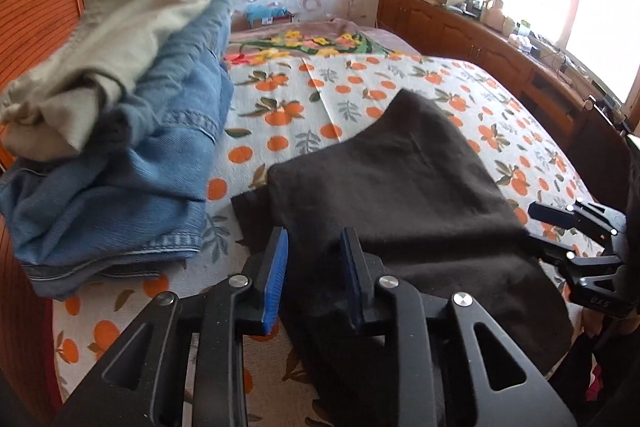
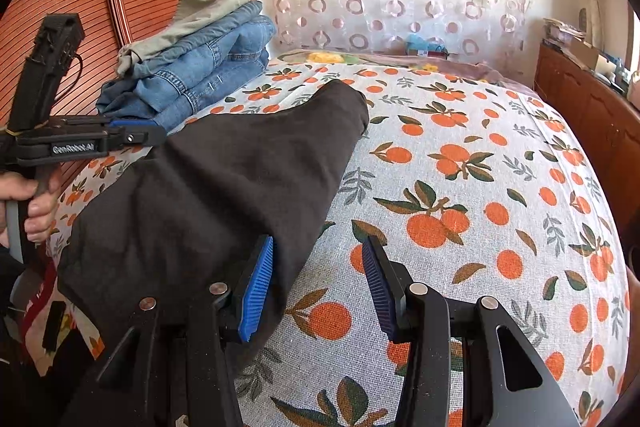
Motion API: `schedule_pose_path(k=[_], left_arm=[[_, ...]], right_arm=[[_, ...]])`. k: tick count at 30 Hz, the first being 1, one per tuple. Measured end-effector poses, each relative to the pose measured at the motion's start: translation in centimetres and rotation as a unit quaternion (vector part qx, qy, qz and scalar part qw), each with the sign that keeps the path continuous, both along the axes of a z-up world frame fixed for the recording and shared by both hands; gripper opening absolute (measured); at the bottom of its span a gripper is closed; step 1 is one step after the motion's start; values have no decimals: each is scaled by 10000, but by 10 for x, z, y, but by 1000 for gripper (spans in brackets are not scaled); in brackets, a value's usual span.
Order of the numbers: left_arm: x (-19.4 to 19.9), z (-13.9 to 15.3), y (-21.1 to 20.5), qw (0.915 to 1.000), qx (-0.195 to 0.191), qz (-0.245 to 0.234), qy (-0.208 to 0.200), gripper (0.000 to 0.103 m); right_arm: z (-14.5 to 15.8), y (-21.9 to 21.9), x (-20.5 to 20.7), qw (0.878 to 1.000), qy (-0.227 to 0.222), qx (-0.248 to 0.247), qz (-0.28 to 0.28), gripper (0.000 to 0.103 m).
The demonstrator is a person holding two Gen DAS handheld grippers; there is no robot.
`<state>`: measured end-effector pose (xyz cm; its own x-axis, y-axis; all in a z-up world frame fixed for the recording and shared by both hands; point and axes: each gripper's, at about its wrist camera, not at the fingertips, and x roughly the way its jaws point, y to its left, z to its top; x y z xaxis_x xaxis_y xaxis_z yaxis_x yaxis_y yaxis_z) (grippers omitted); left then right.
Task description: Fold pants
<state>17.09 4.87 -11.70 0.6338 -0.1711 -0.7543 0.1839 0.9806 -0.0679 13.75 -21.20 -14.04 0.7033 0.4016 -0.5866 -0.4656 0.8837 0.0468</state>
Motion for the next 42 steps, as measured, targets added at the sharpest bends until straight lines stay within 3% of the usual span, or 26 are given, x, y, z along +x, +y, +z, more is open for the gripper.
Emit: schedule_pose_path(k=[5,19,20,21,26,31,33,37,40,42], left_arm=[[5,-19,-1,9997,71,62,230,30],[35,-15,5,9994,-154,264,156,30],[37,-15,4,9996,-134,233,121,15],[39,-16,0,9997,-74,121,174,4],[24,4,-16,9997,-143,-150,-150,4],[-3,25,-50,9940,-376,-1006,-217,4],[-9,22,-61,9917,-312,-1242,-68,8],[-10,18,-64,9915,-225,-1280,49,15],[-10,21,-56,9922,-303,-1207,-27,27],[-15,26,-49,9926,-373,-1147,-146,40]], right_arm=[[0,0,-1,10000,-6,-3,5,47],[0,-1,-2,10000,-14,2,4,47],[0,-1,-2,10000,-15,3,4,47],[0,-1,-2,10000,-17,3,4,47],[0,0,-2,10000,-20,6,10,47],[0,-1,-1,10000,-13,5,16,47],[1,-1,-1,10000,-7,9,15,47],[0,-1,-1,10000,1,6,19,47],[0,-1,-1,10000,5,9,26,47],[0,0,0,10000,7,6,23,47]])
